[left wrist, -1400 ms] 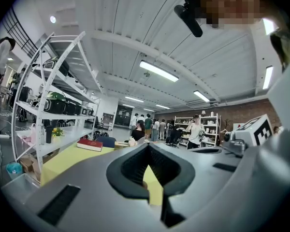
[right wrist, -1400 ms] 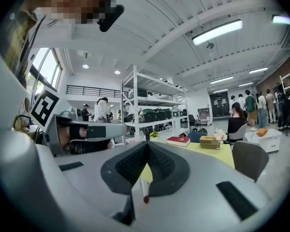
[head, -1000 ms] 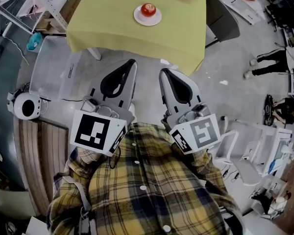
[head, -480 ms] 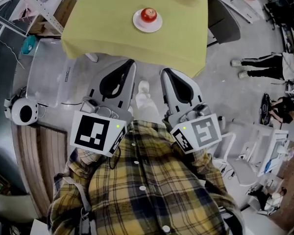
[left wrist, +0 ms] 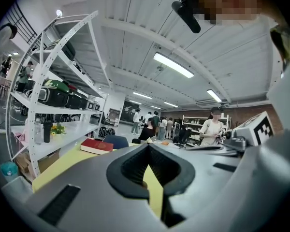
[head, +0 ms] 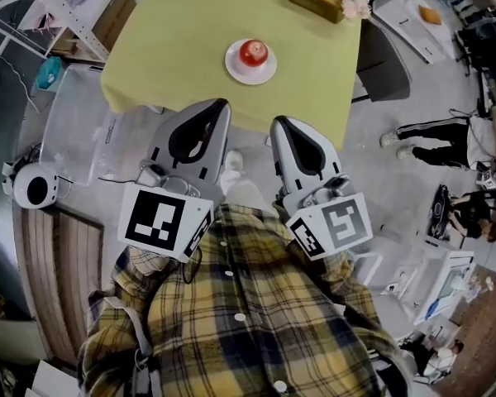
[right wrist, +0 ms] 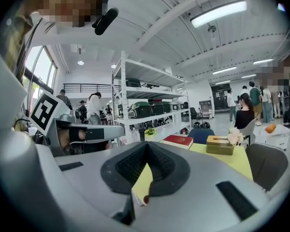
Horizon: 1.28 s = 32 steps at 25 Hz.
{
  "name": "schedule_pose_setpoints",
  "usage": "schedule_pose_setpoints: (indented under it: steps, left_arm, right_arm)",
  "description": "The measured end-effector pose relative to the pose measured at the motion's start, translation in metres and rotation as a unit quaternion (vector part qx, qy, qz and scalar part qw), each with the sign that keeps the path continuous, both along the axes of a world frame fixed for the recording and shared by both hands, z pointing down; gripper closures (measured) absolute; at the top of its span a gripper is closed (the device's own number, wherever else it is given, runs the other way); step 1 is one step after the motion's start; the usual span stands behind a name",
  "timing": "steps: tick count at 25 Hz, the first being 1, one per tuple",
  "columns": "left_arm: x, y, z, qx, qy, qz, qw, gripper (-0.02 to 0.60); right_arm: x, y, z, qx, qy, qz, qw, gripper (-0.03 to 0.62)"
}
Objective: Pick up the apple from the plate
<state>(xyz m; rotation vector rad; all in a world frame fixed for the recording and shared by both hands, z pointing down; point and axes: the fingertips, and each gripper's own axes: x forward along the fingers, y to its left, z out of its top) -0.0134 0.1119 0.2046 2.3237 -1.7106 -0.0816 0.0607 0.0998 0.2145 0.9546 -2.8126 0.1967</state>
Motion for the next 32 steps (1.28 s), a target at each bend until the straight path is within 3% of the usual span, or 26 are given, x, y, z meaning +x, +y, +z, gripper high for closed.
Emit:
schedule_pose_setpoints:
  steps: [11, 21, 32]
  left_arm:
    - [0.009, -0.098, -0.007, 0.008, -0.005, -0.052, 0.9986, 0.577]
    - [0.002, -0.14, 0.005, -0.012, -0.008, -0.07, 0.9974, 0.577]
    - [-0.03, -0.199, 0.022, -0.029, -0.008, -0.004, 0.9995, 0.577]
  right_arm:
    - [0.013, -0.101, -0.003, 0.007, 0.003, -0.05, 0.999, 0.597]
    - [0.008, -0.147, 0.011, -0.011, 0.005, -0.068, 0.998, 0.597]
    - [-0.03, -0.196, 0.026, -0.026, 0.006, -0.01, 1.0, 0.597]
